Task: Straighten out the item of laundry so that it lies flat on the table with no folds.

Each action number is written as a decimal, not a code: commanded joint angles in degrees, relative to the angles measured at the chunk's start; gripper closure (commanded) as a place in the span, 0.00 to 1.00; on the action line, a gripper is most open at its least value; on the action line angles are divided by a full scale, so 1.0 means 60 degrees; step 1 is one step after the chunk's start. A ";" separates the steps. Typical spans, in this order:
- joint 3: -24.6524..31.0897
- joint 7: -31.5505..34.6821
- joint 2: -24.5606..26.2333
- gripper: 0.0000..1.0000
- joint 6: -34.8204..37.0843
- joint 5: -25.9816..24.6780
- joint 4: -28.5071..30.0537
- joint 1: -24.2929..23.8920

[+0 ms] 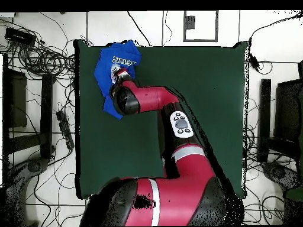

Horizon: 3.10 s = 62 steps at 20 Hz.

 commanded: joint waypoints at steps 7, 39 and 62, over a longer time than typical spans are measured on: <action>0.0810 -0.0252 0.1263 0.00 0.0284 0.0236 -0.0850 0.0033; 0.1188 -0.0845 -0.0628 0.00 0.1784 0.0299 0.0490 -0.0511; 0.2629 -0.1824 0.0769 0.00 0.1858 -0.0072 0.0106 -0.1235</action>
